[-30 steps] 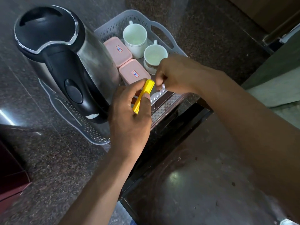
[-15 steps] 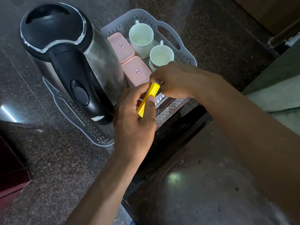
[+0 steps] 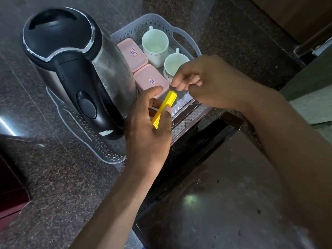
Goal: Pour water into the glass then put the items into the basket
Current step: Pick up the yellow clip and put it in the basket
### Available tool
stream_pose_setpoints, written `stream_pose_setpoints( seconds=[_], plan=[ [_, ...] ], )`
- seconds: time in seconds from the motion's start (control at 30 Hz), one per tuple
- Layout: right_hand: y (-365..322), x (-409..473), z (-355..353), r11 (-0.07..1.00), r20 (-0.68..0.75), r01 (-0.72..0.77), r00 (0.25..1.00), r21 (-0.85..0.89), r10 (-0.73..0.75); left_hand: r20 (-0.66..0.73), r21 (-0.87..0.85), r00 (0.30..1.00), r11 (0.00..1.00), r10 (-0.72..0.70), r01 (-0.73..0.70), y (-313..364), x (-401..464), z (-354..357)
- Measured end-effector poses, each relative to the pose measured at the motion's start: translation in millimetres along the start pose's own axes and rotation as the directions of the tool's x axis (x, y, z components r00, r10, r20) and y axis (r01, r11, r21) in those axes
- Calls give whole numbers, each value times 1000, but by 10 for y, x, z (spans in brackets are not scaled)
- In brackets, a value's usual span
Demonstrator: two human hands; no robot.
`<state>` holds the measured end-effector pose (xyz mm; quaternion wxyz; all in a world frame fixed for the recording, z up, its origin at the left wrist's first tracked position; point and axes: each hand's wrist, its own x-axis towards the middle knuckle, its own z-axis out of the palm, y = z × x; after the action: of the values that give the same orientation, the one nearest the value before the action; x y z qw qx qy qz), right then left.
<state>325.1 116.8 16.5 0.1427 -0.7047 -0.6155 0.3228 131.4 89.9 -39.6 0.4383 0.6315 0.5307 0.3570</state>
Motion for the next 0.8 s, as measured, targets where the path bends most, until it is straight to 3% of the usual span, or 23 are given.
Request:
stream_pose_setpoints(
  seconds=[0.17,0.43,0.57,0.8],
  plan=[
    [-40,-124,-118,982,90,55,993,183,-73,19,80,1000,997,18,-19,30,55,45],
    [-155,-132,22,979,-9,171,985,-108,-173,55,140,995,986,88,-94,61,71,69],
    [-116,-119,-7,973,-17,169,985,-157,-173,54,129,997,990,55,-61,2,64,73],
    [117,11,-92,985,-150,86,983,-153,-109,66,189,997,982,-37,24,-76,-76,7]
  ],
)
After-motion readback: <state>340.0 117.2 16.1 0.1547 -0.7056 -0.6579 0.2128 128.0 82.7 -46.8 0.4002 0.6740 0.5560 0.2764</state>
